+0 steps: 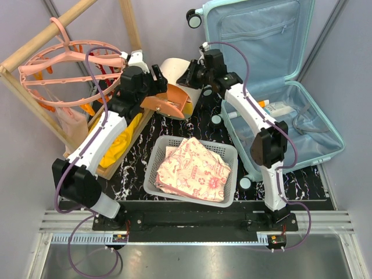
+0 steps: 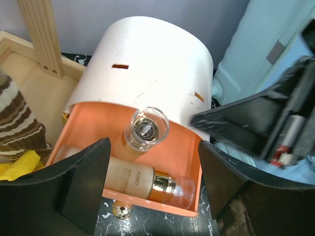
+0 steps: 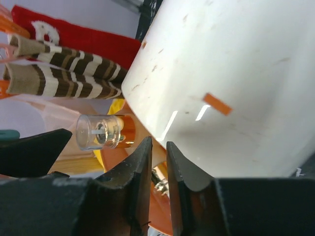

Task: Open, take out, and arrange the luggage
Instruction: Adjust the personal item in the drawer.

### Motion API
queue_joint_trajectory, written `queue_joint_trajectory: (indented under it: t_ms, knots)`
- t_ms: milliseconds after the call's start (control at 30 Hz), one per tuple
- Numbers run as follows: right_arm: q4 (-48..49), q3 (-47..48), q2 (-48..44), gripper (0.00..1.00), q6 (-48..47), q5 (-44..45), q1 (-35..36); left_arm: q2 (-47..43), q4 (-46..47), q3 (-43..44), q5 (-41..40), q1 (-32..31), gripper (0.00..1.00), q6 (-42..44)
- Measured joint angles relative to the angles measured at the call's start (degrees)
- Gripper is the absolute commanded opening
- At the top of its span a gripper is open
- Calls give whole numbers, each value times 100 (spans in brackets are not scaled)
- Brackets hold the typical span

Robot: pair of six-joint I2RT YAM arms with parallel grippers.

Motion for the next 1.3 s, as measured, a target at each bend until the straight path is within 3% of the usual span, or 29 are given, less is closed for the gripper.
queue_joint_trajectory:
  t_ms: [400,633,1067,1133,1300]
  knots:
    - [-2,-544,-627,29,-168,214,-358,450,-72,350,20,0,72,118]
    - [2,-769,-964,29,-258,310,-367,669,-216,529,15,0,60,149]
    - [-2,-1182,-1357,30,-334,361,-439,737,-190,566,-2,55,13,149]
    - [0,-1224,-1392,30,-339,367,-452,737,-188,566,0,70,1,98]
    - [2,-1314,-1513,30,-365,446,-483,737,-120,529,166,229,0,-247]
